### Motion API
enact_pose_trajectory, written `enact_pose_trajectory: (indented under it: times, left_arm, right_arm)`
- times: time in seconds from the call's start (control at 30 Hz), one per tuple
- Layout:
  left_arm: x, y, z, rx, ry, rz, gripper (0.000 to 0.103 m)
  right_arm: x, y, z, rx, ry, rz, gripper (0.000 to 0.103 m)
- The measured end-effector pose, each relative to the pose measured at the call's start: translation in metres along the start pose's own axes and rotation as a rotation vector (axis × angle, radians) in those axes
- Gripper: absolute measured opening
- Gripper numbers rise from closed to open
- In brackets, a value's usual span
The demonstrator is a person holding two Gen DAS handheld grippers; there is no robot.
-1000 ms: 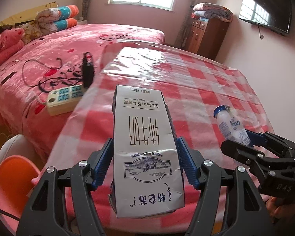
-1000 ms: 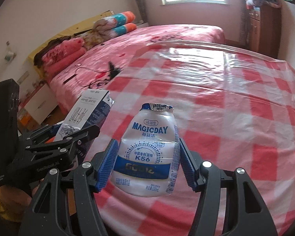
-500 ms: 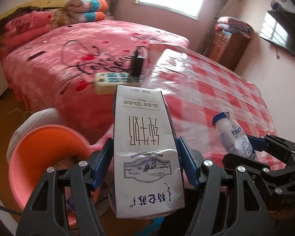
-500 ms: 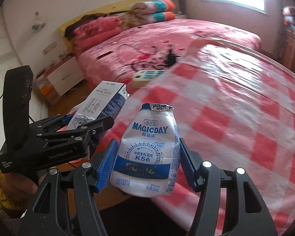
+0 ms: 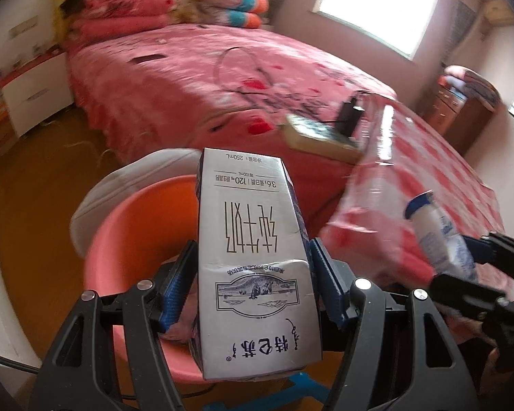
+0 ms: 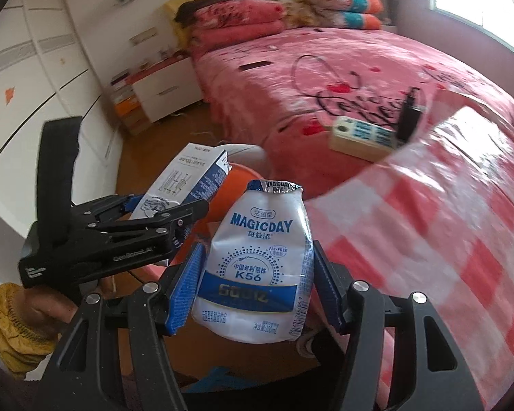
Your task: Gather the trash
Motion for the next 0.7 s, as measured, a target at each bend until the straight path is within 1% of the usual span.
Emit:
enact_pose_trajectory:
  times: [0.13,0.23,0.37,0.4,0.43,0.5,0.53,0.57,0.63,0.7]
  left_arm:
    - [0.027,-0.006,0.007,0.018,0.038,-0.049,0.066]
    - [0.041,-0.011,0.013,0.033,0.052,-0.074,0.067]
    - [0.051,-0.016,0.019,0.046,0.075,-0.083,0.067]
    - [0.054,-0.017,0.022,0.055,0.085,-0.086,0.067]
    - [0.056,-0.017,0.024,0.063,0.09,-0.088,0.067]
    - [0.06,-0.019,0.027,0.075,0.106,-0.092,0.07]
    - [0.061,-0.02,0.027,0.075,0.11,-0.092,0.075]
    - [0.062,-0.02,0.027,0.073,0.113,-0.092,0.077]
    - [0.062,-0.019,0.028,0.074,0.119,-0.087,0.079]
    - [0.061,-0.018,0.028,0.073,0.123,-0.083,0.08]
  right_arm:
    - [0.018,0.009,0.016,0.014,0.038,-0.048,0.062]
    - [0.031,0.014,0.03,0.034,0.06,-0.081,0.062]
    - [0.048,0.016,0.05,0.063,0.08,-0.128,0.062]
    - [0.049,0.017,0.054,0.066,0.077,-0.133,0.065]
    - [0.05,0.017,0.059,0.073,0.065,-0.137,0.074]
    - [0.048,0.017,0.065,0.077,0.054,-0.131,0.082]
    - [0.046,0.016,0.066,0.073,0.05,-0.122,0.084]
    - [0.043,0.015,0.065,0.07,0.055,-0.108,0.085]
    - [0.037,0.013,0.062,0.063,0.06,-0.085,0.089]
    - [0.029,0.012,0.054,0.041,0.041,-0.057,0.09]
Point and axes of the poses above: each gripper's, at about its wrist camera, not at the fingertips, and z roughly the way its jaws point, x to its left, y to its top, the point moved 3 cm from there along z, roughly the way its jaws point, and after that the axes turned 2 degrees about z, right-handed, at the moved point
